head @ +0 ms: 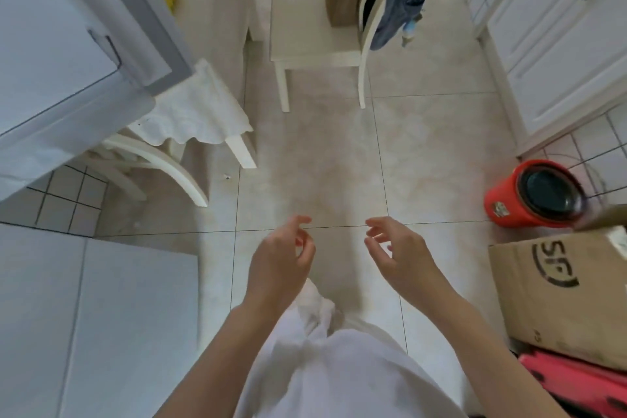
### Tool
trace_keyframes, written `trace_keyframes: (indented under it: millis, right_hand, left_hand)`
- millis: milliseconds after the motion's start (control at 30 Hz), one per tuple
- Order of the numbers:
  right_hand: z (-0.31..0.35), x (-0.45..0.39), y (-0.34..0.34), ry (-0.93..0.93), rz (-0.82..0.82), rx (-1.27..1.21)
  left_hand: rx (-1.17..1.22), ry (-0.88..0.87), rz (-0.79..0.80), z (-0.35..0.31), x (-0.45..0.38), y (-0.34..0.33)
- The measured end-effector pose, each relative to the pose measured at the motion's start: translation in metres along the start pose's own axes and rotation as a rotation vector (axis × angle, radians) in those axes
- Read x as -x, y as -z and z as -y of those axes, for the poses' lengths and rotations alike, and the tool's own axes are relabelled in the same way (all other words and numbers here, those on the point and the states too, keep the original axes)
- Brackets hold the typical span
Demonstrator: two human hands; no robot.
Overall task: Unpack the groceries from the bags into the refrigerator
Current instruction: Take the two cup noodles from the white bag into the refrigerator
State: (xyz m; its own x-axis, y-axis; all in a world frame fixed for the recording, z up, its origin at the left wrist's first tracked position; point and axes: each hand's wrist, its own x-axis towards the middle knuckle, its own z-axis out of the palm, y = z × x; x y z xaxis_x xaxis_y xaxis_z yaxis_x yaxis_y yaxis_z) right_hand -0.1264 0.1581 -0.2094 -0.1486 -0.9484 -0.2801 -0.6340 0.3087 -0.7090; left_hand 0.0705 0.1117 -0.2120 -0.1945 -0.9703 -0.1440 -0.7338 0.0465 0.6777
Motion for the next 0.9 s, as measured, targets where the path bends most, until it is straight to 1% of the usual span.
trace_keyframes:
  millis: [167,367,500,667,800,900]
  right_hand:
    - [0.000,-0.065,0.023,0.024,0.009,-0.010]
    - [0.017,-0.164,0.053,0.079,0.024,0.028]
    - [0.033,-0.238,0.078,0.113,0.038,0.060]
    - [0.050,-0.320,0.106,0.174,0.028,0.081]
    - [0.053,-0.380,0.123,0.203,0.089,0.090]
    - [0.053,-0.427,0.134,0.251,0.187,0.133]
  left_hand:
    - [0.022,0.036,-0.028,-0.008,-0.064,-0.002]
    - [0.013,0.096,0.006,-0.018,-0.157,-0.001]
    - [-0.004,0.081,0.026,-0.032,-0.225,0.008]
    - [-0.016,0.081,-0.022,-0.047,-0.300,0.014]
    - [-0.018,0.153,-0.050,-0.054,-0.348,0.012]
    - [-0.022,0.237,-0.092,-0.059,-0.385,0.009]
